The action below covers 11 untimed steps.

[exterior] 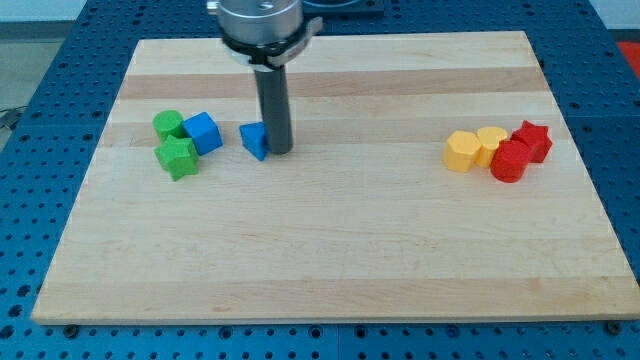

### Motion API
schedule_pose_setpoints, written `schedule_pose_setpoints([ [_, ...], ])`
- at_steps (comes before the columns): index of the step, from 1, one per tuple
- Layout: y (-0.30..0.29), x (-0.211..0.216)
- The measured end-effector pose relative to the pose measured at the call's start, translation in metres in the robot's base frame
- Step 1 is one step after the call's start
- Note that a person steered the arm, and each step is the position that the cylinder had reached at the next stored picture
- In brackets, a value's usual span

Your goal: Push the blue triangle into the blue cube

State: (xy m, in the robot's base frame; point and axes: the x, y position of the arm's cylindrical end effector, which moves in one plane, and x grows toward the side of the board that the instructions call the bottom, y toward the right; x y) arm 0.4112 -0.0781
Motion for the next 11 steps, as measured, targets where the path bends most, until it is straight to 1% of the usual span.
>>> schedule_pose_setpoints([
  [2,-0.059,0.0],
  [4,-0.085,0.002],
  [5,-0.088,0.004],
  [7,-0.067,0.003],
  [9,-0.023,-0.003],
  [10,-0.023,-0.004],
  [11,-0.023,-0.046],
])
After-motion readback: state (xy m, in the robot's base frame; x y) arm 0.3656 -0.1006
